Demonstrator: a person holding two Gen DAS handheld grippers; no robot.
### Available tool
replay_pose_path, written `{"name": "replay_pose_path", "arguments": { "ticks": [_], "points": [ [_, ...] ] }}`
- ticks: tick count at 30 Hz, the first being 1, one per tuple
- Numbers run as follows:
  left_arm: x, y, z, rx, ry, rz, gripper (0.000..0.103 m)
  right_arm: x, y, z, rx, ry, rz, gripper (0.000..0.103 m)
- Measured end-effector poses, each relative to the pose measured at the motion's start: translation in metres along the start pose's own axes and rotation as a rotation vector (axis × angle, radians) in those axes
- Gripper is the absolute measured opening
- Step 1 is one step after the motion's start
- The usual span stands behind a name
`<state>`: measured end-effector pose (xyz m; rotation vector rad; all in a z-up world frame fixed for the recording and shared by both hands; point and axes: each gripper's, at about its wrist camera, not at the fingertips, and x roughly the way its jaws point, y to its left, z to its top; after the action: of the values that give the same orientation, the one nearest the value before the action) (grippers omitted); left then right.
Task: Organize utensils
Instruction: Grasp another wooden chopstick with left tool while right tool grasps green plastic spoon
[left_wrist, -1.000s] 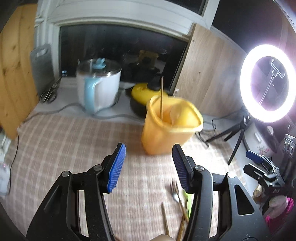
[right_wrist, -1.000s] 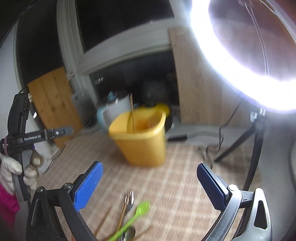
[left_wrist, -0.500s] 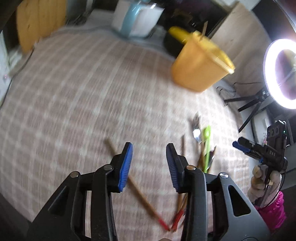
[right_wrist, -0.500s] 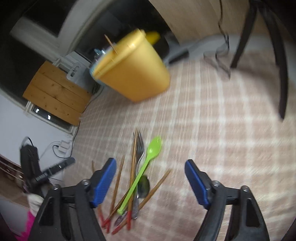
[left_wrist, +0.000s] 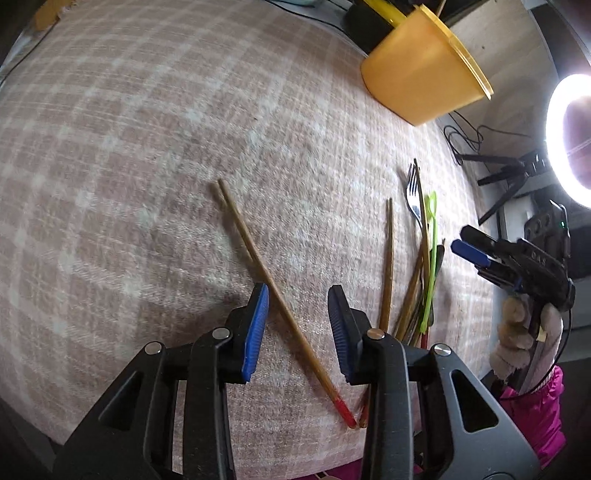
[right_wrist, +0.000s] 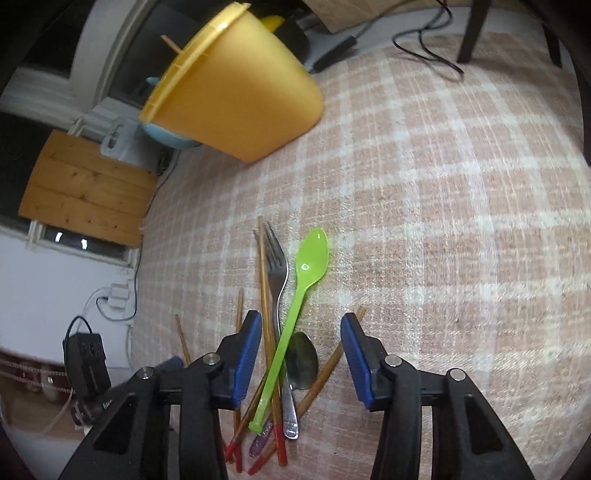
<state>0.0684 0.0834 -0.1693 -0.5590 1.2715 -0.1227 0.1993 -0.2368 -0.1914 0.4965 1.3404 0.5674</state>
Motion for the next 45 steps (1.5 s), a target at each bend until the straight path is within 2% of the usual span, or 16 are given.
{"name": "replay_pose_path", "arguments": {
  "ticks": [3, 9, 14, 16, 20, 23, 24, 26, 27, 33, 45],
  "points": [
    [0.002, -0.001, 0.002, 0.009, 0.012, -0.022, 0.033, 0.009, 0.002, 0.000, 0.031, 0.005, -0.013, 0.041],
    [0.011, -0.004, 0.006, 0.007, 0.024, -0.013, 0.033, 0.025, 0.003, 0.008, 0.055, 0.027, 0.010, 0.036],
    [0.016, -0.006, 0.007, -0.034, -0.002, -0.005, 0.033, 0.034, 0.001, 0.020, 0.056, 0.068, 0.025, 0.031],
    [0.018, -0.010, 0.008, -0.040, -0.007, 0.009, 0.033, 0.036, 0.002, 0.024, 0.039, 0.091, 0.006, 0.025],
    [0.020, -0.017, 0.009, -0.018, -0.031, 0.057, 0.033, 0.040, 0.009, 0.027, -0.002, 0.120, -0.020, 0.020],
    [0.022, -0.021, 0.011, -0.014, -0.042, 0.076, 0.033, 0.044, 0.013, 0.028, -0.030, 0.130, -0.041, 0.013],
    [0.024, -0.024, 0.011, -0.003, -0.050, 0.087, 0.032, 0.045, 0.014, 0.029, -0.039, 0.131, -0.047, 0.011],
    [0.026, -0.028, 0.011, 0.028, -0.071, 0.136, 0.021, 0.047, 0.018, 0.028, -0.042, 0.131, -0.050, 0.008],
    [0.027, -0.029, 0.011, 0.048, -0.083, 0.162, 0.011, 0.048, 0.017, 0.028, -0.037, 0.134, -0.043, 0.005],
    [0.026, -0.014, 0.015, -0.035, -0.089, 0.096, 0.007, 0.040, 0.008, 0.026, -0.019, 0.123, 0.000, 0.001],
    [0.004, -0.018, 0.012, -0.023, -0.135, 0.045, 0.004, -0.002, 0.015, 0.012, -0.104, 0.022, 0.011, 0.001]
  ]
}}
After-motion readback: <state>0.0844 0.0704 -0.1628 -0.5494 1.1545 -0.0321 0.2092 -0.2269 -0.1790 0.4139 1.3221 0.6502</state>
